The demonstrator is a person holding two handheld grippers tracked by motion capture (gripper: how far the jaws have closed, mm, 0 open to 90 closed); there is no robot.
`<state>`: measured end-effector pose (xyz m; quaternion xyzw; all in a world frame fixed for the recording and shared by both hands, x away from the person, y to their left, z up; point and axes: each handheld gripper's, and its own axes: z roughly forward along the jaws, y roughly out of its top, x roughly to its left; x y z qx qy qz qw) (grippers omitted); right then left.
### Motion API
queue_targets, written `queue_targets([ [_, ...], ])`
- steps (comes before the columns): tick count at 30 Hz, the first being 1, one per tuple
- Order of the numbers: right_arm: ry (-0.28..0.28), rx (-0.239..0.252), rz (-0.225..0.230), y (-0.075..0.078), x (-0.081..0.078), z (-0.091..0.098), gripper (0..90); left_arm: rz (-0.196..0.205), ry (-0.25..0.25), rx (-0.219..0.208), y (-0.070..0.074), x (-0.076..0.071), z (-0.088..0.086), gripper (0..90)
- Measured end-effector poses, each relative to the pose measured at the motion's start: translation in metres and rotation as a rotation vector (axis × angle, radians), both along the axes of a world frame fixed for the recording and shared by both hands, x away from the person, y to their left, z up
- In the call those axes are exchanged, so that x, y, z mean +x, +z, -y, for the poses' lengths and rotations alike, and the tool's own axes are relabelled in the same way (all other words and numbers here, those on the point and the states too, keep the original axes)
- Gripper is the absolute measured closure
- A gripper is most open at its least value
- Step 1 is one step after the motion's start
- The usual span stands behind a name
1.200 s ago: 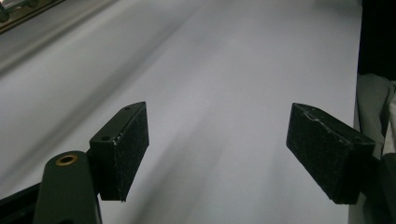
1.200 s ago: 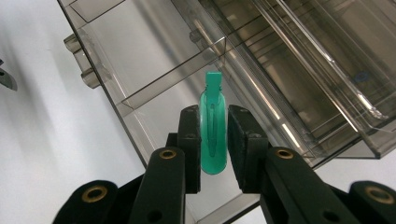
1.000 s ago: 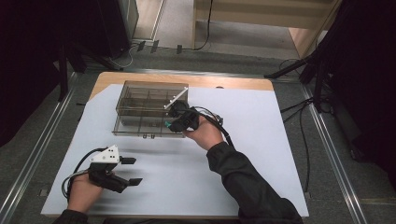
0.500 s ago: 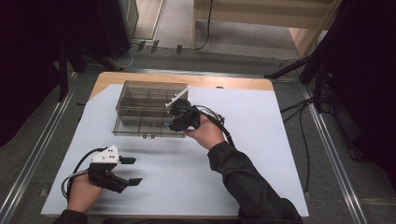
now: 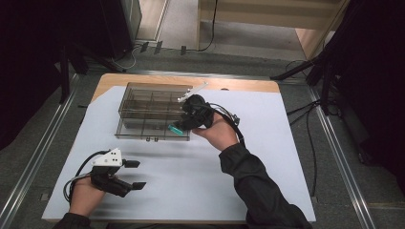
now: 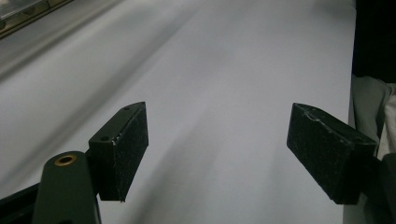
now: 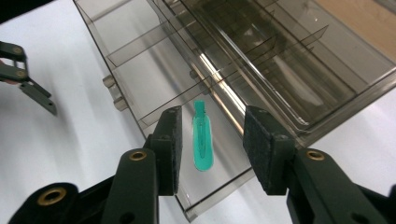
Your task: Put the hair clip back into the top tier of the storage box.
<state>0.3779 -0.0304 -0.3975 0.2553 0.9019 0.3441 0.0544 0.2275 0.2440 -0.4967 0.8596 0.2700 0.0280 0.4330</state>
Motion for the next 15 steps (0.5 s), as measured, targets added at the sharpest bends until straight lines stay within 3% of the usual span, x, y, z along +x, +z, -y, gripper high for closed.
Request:
queue_targets([
  [8,0.0,0.013,0.032,0.006,-0.002,0.015,51.4,0.001,0.003,0.032,0.0,0.002,0.002,21.6],
  [15,-0.034,0.045,0.046,0.004,0.0,0.037,42.6,-0.003,-0.007,0.022,0.001,0.006,0.002,21.5],
])
